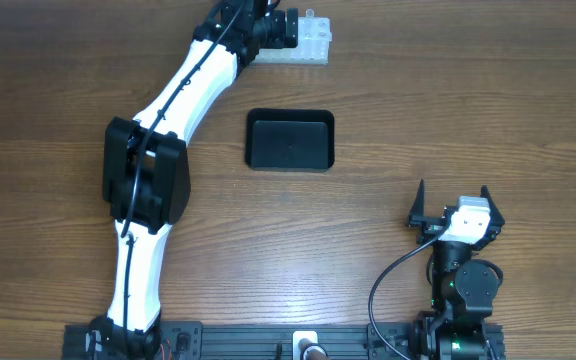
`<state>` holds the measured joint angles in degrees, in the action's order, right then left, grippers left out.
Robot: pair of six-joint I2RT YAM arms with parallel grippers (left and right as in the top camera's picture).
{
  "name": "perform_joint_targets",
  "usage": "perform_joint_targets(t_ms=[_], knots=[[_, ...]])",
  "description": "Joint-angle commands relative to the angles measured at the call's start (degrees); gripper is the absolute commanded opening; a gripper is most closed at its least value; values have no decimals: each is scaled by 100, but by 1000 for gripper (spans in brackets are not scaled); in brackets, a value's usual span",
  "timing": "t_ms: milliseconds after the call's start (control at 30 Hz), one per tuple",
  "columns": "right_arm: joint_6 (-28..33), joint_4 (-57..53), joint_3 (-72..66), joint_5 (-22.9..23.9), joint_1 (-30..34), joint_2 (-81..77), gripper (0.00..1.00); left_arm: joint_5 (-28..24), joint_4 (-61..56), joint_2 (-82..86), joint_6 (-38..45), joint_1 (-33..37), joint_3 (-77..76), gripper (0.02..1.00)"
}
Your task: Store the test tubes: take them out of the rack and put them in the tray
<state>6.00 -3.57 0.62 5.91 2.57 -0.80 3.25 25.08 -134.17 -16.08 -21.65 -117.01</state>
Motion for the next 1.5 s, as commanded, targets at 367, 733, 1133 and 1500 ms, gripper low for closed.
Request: perform_joint_targets(t_ms=[367,733,1133,1500], knots=[[-13,-24,-31,-33,-31,42,991,94,-44,-175,409,-74,-131,950],[-13,-24,-31,-33,-31,42,993,138,-39,-175,382,-74,-131,581],[-13,-24,-31,-33,-31,42,991,140,-39,-175,363,-70,-131,259],[-13,-24,-31,-33,-31,42,993,157,50,-175,363,-68,-131,176]])
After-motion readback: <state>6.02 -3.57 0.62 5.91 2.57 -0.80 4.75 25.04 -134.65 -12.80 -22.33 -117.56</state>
